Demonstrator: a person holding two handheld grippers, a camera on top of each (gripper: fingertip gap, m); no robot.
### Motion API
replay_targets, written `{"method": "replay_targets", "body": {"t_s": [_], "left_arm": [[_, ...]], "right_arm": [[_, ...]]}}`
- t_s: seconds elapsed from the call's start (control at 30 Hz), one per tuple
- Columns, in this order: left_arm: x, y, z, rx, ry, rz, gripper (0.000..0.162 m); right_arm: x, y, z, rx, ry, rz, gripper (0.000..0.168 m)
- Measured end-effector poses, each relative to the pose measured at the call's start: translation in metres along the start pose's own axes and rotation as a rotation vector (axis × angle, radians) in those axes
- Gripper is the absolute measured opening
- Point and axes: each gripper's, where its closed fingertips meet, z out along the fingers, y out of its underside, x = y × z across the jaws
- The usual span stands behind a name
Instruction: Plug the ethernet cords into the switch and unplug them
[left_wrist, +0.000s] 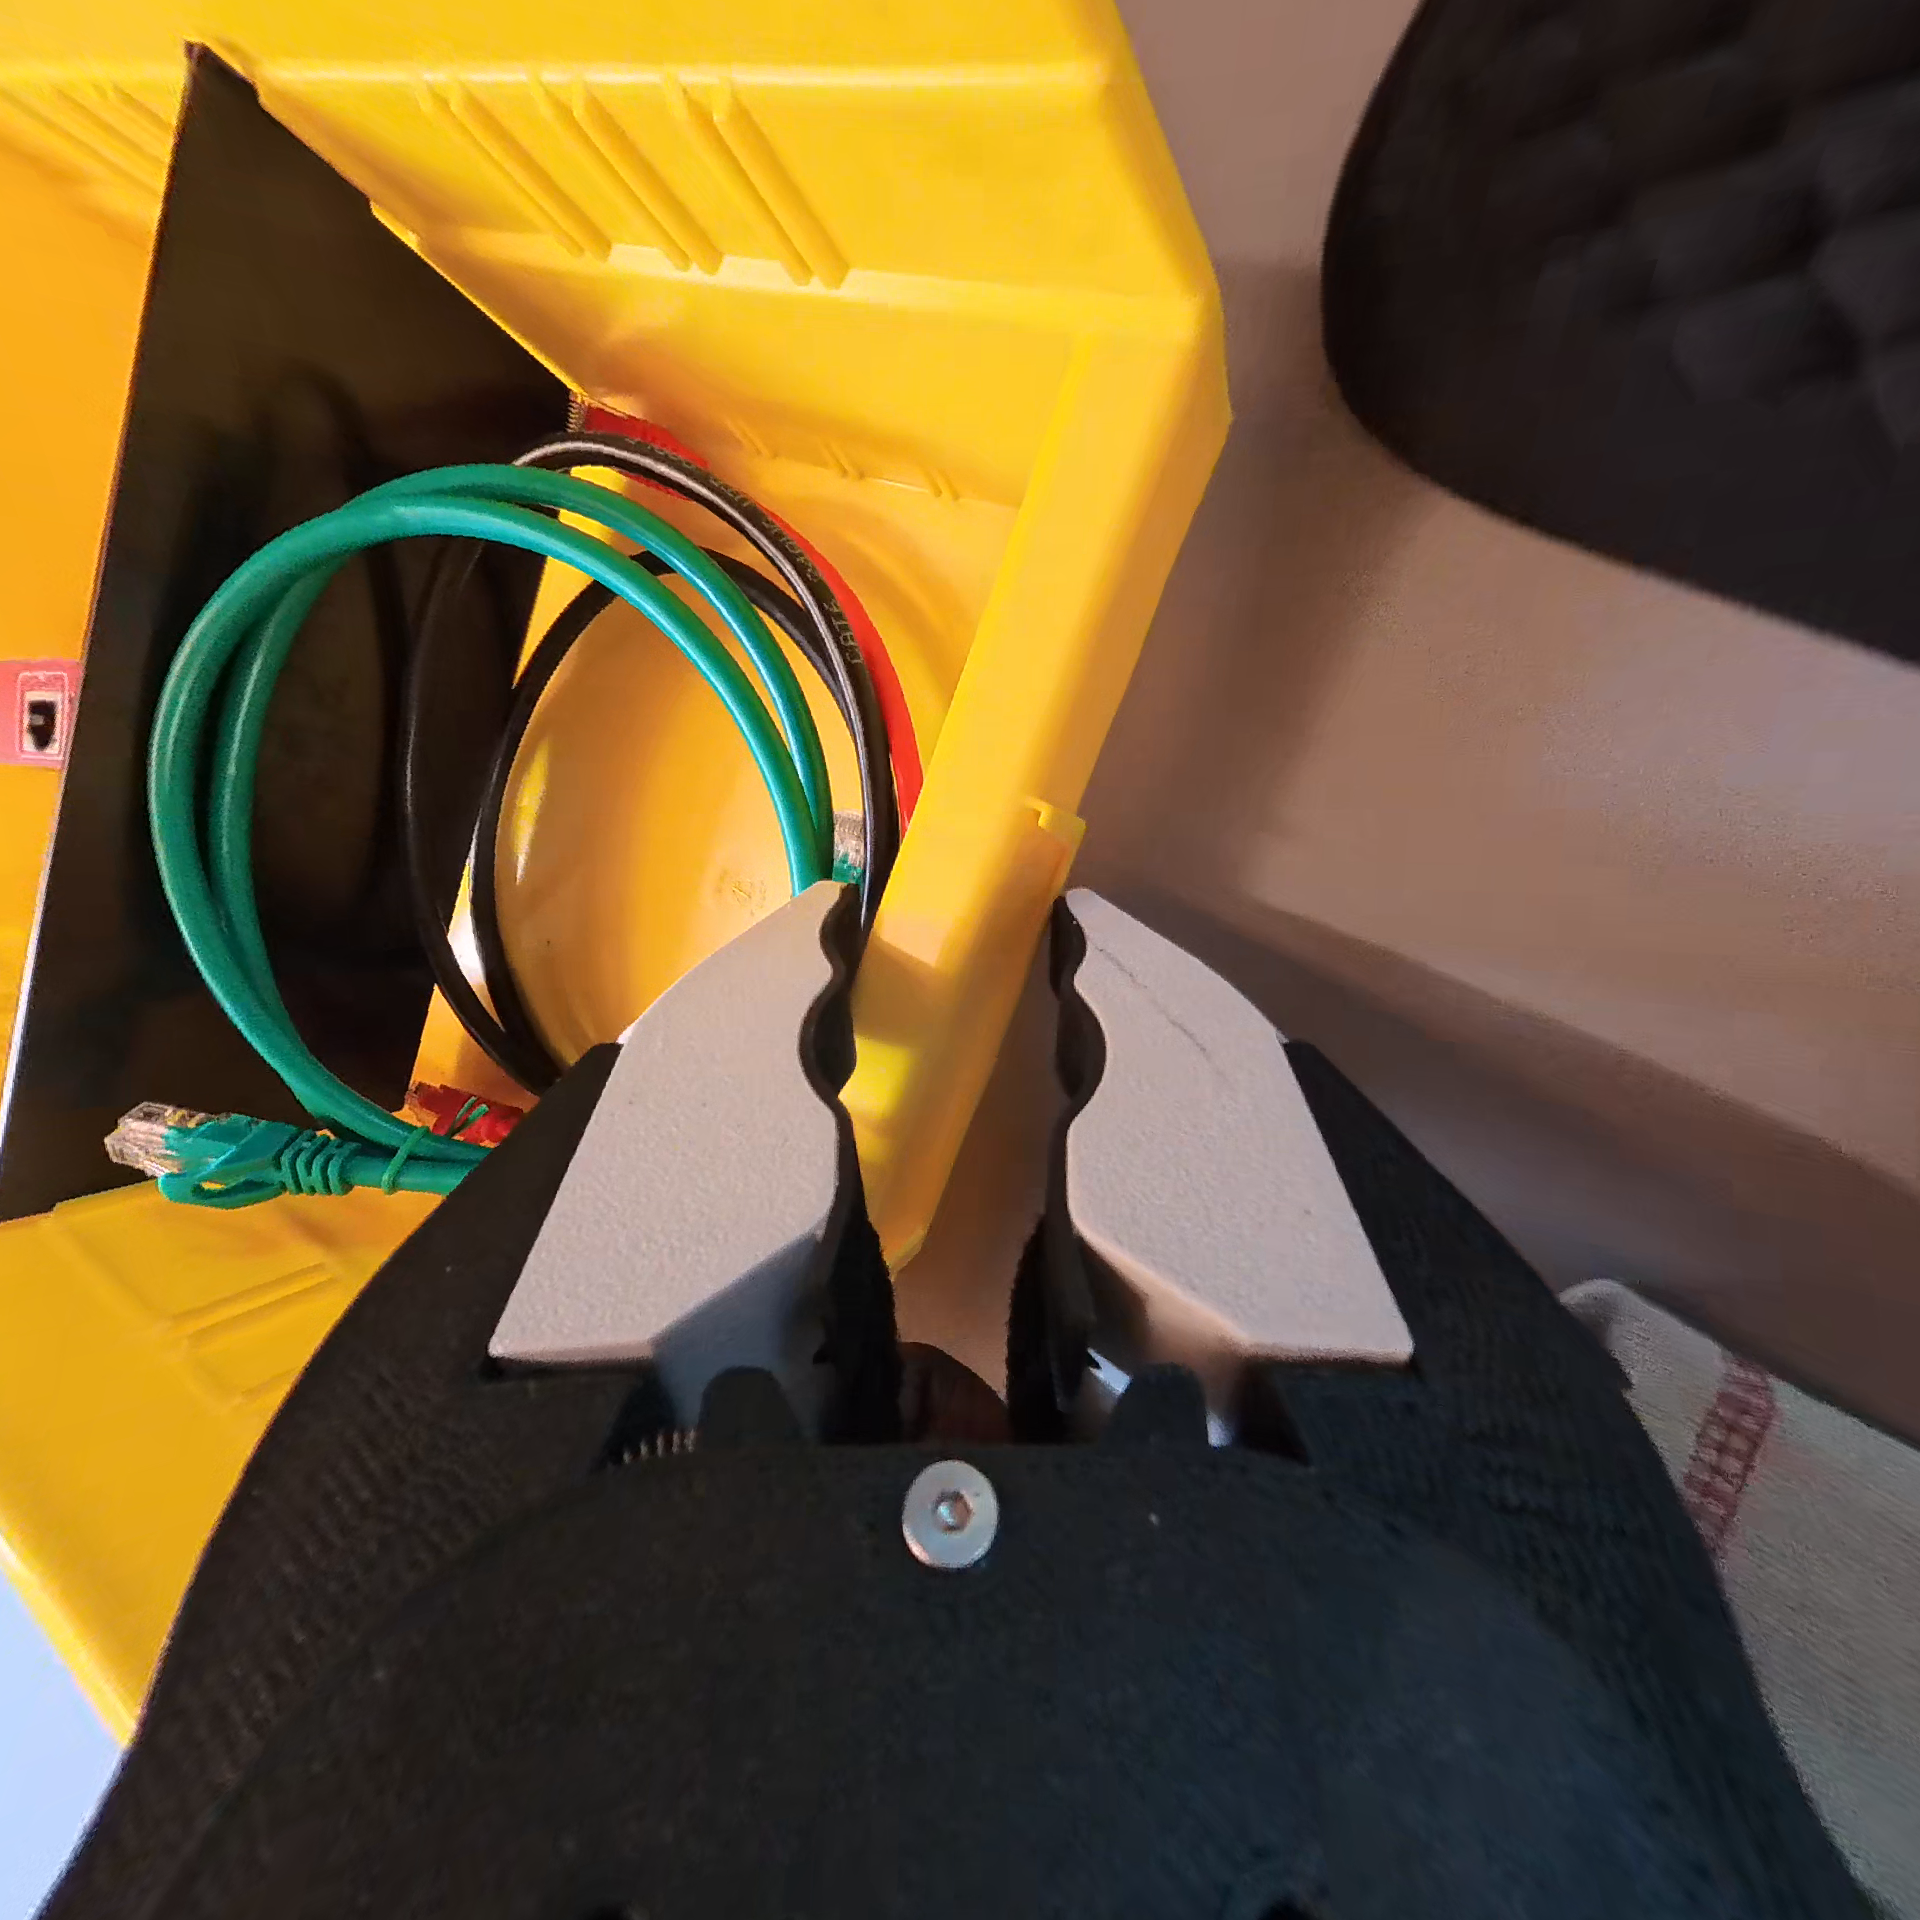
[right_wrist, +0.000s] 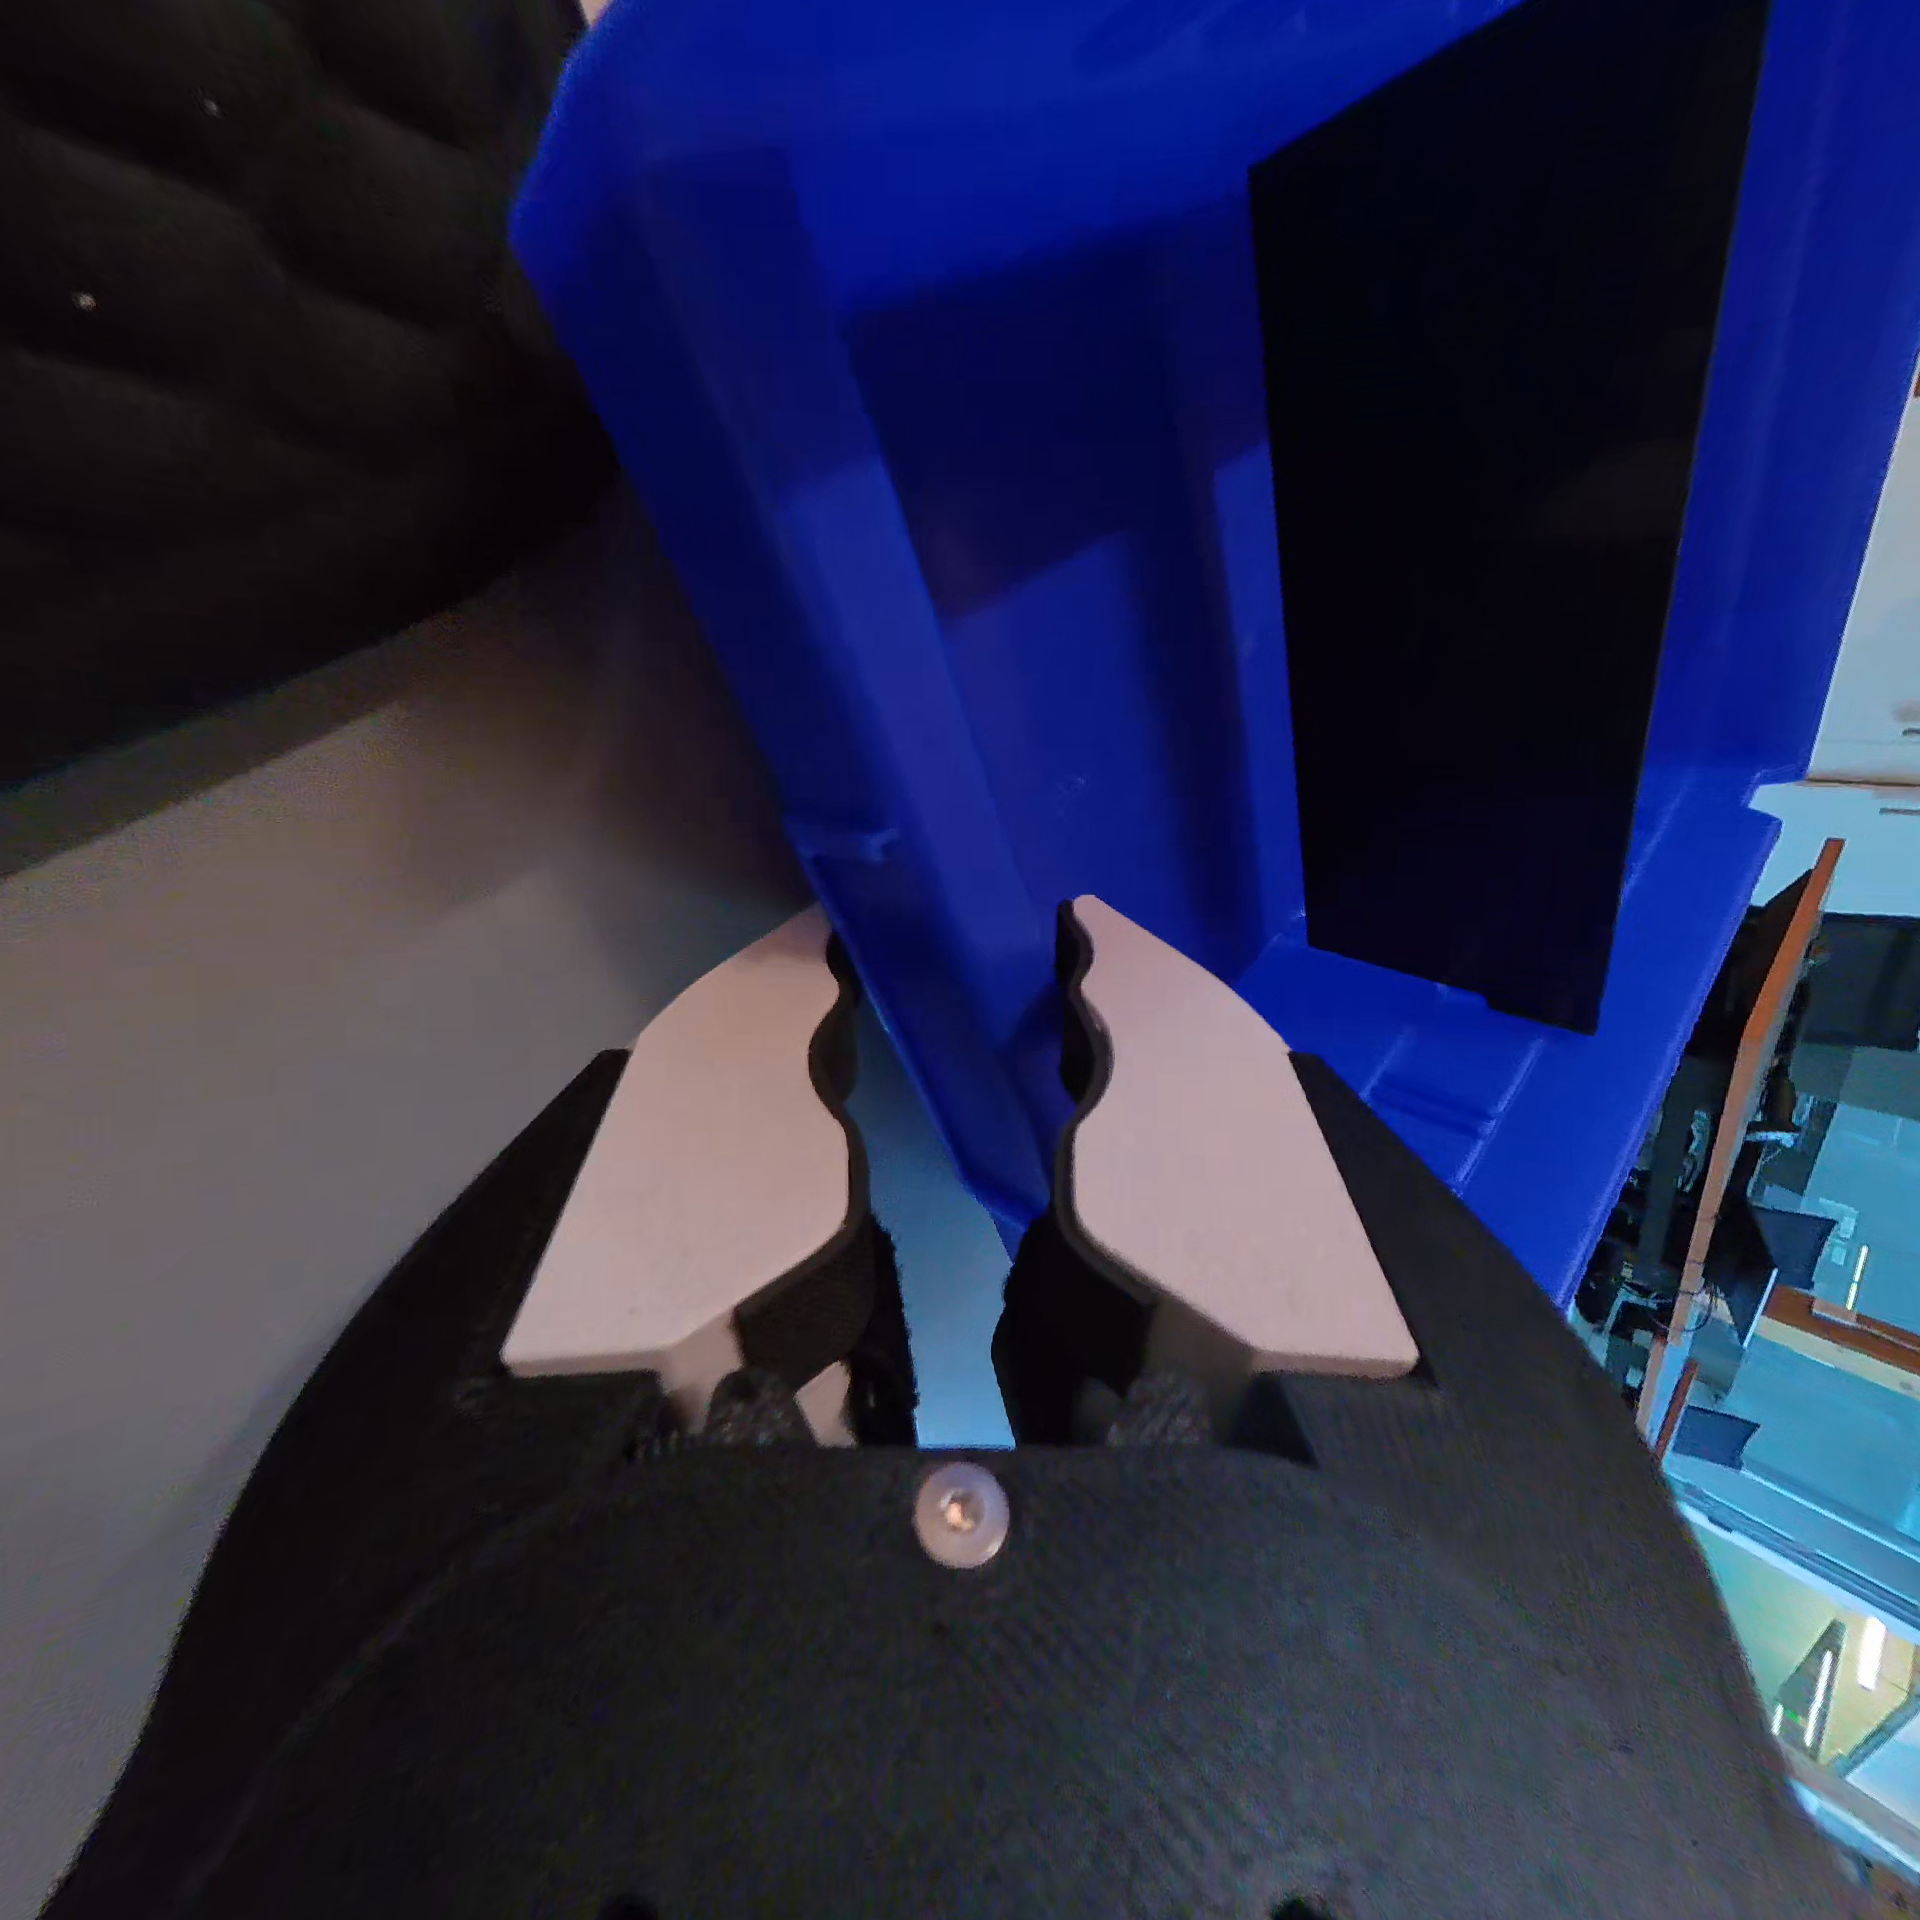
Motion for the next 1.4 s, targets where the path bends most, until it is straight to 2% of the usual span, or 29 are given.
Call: {"method": "replay_targets", "body": {"t_s": [0.23, 0.47, 0.57, 0.63, 0.7, 0.8, 0.87, 0.97, 1.07, 1.13, 1.23, 1.4], "left_arm": [[0.002, 0.042, -0.026, -0.023, 0.054, 0.027, 0.035], [0.003, 0.054, -0.035, 0.001, 0.056, 0.015, 0.037], [0.012, 0.048, -0.037, 0.023, 0.119, -0.099, 0.056], [0.015, 0.042, -0.040, 0.067, 0.125, -0.153, 0.067], [0.011, 0.034, -0.047, 0.121, 0.089, -0.209, 0.080], [-0.003, 0.011, -0.068, 0.261, 0.004, -0.322, 0.086], [-0.026, -0.009, -0.087, 0.392, -0.125, -0.440, 0.086], [-0.072, -0.024, -0.118, 0.546, -0.361, -0.758, 0.087], [-0.094, -0.048, -0.141, 0.785, -0.399, -0.963, 0.086], [-0.104, -0.057, -0.146, 0.866, -0.415, -0.999, 0.081], [-0.123, -0.055, -0.128, 0.758, -0.423, -1.009, 0.079], [-0.161, -0.033, -0.075, 0.373, -0.353, -0.980, 0.079]], "right_arm": [[-0.004, 0.014, -0.008, -0.022, 0.016, 0.038, 0.037], [-0.006, 0.024, -0.013, -0.046, 0.023, 0.065, 0.037], [-0.007, 0.023, -0.013, -0.050, 0.013, 0.096, 0.039], [-0.009, 0.017, -0.015, -0.009, -0.015, 0.167, 0.046], [-0.008, 0.003, -0.022, 0.103, -0.035, 0.264, 0.057], [0.006, -0.022, -0.044, 0.308, 0.006, 0.395, 0.075], [0.025, -0.039, -0.064, 0.465, 0.080, 0.482, 0.087], [0.056, -0.071, -0.104, 0.764, 0.197, 0.632, 0.114], [0.089, -0.097, -0.148, 1.122, 0.356, 0.834, 0.112], [0.097, -0.106, -0.158, 1.241, 0.473, 0.894, 0.107], [0.086, -0.125, -0.139, 1.185, 0.522, 0.875, 0.105], [0.062, -0.163, -0.112, 1.144, 0.493, 0.761, 0.099]]}}
